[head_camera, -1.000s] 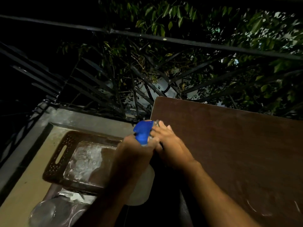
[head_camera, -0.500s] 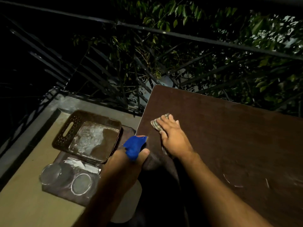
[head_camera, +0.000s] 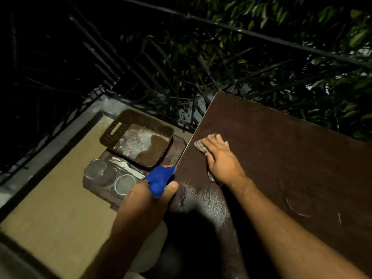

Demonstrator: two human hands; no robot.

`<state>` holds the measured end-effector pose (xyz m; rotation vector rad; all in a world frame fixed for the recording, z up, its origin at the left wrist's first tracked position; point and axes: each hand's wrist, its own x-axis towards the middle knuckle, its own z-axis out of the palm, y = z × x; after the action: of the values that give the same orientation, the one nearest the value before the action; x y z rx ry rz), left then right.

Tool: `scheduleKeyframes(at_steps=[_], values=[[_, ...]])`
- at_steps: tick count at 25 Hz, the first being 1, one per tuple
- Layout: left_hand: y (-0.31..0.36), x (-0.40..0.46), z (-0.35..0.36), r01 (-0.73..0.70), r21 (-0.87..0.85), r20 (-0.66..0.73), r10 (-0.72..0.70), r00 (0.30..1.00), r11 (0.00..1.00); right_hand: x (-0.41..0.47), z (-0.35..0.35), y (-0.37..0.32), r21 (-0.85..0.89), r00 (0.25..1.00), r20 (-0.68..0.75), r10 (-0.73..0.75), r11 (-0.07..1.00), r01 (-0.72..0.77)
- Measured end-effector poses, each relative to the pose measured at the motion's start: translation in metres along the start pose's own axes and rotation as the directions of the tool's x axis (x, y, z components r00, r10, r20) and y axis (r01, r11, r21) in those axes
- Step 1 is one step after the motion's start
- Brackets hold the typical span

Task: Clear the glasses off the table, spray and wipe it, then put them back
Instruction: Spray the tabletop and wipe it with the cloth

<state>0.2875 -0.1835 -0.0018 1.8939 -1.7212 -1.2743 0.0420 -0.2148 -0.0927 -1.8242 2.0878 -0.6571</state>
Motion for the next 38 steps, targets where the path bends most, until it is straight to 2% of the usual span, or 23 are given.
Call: scheduleKeyframes(at_steps=[1,3,5,7,11,14,17,19,21,24,27,28,30,32,34,36,38], values=[[-0.004,-0.006,-0.004,0.019,-0.006,-0.006,-0.019,1.0,1.0,0.005,0.003,-0.004,-0.008,0.998,-0.012,0.059,0.998,-0.059],[-0.008,-0.02,-0.011,0.052,0.021,-0.052,-0.051,0.997,0.998,-0.01,0.017,-0.022,0.018,0.997,0.002,0.076,0.997,-0.076],[-0.011,-0.029,-0.015,0.073,0.078,-0.077,-0.067,0.995,0.994,-0.049,0.03,-0.047,0.028,0.998,0.05,-0.044,0.999,0.043],[-0.018,-0.037,-0.019,0.061,0.094,-0.068,-0.055,0.996,0.994,-0.096,0.044,-0.072,0.057,0.971,0.159,-0.181,0.983,0.174],[-0.039,-0.054,-0.018,0.037,0.064,-0.018,-0.036,0.999,0.997,-0.158,0.049,-0.088,0.072,0.886,0.344,-0.311,0.95,0.305],[-0.049,-0.069,-0.021,0.03,0.06,-0.013,-0.029,0.999,0.998,-0.133,0.031,-0.065,0.057,0.91,0.241,-0.338,0.941,0.335],[-0.056,-0.09,-0.031,0.135,0.083,-0.062,-0.131,0.99,0.987,-0.082,0.025,-0.051,-0.027,0.99,0.08,-0.113,0.993,0.116],[-0.057,-0.103,-0.037,0.183,0.122,-0.12,-0.168,0.978,0.976,-0.076,0.034,-0.062,-0.036,0.999,0.042,-0.031,0.999,0.033],[-0.056,-0.114,-0.042,0.195,0.14,-0.147,-0.174,0.974,0.971,-0.103,0.048,-0.087,0.036,0.983,0.123,-0.137,0.99,0.133],[-0.054,-0.114,-0.04,0.171,0.143,-0.134,-0.152,0.979,0.975,-0.174,0.068,-0.125,0.115,0.871,0.246,-0.426,0.905,0.41],[-0.05,-0.11,-0.034,0.15,0.107,-0.112,-0.138,0.984,0.983,-0.199,0.072,-0.13,0.152,0.789,0.333,-0.517,0.855,0.496],[-0.051,-0.108,-0.029,0.142,0.093,-0.104,-0.132,0.986,0.986,-0.189,0.07,-0.122,0.148,0.786,0.328,-0.524,0.85,0.505],[-0.052,-0.105,-0.021,0.144,0.074,-0.088,-0.138,0.987,0.987,-0.155,0.06,-0.104,0.102,0.852,0.279,-0.443,0.896,0.432],[-0.053,-0.103,-0.013,0.161,0.075,-0.084,-0.155,0.984,0.984,-0.12,0.047,-0.084,0.044,0.937,0.205,-0.282,0.959,0.279],[-0.052,-0.103,-0.007,0.158,0.086,-0.079,-0.151,0.985,0.984,-0.104,0.04,-0.071,0.023,0.977,0.135,-0.167,0.986,0.166],[-0.047,-0.106,-0.003,0.156,0.107,-0.084,-0.148,0.985,0.982,-0.116,0.041,-0.074,0.037,0.974,0.132,-0.185,0.983,0.182],[-0.041,-0.109,-0.002,0.14,0.14,-0.106,-0.126,0.986,0.98,-0.158,0.055,-0.086,0.073,0.917,0.214,-0.337,0.942,0.329]])
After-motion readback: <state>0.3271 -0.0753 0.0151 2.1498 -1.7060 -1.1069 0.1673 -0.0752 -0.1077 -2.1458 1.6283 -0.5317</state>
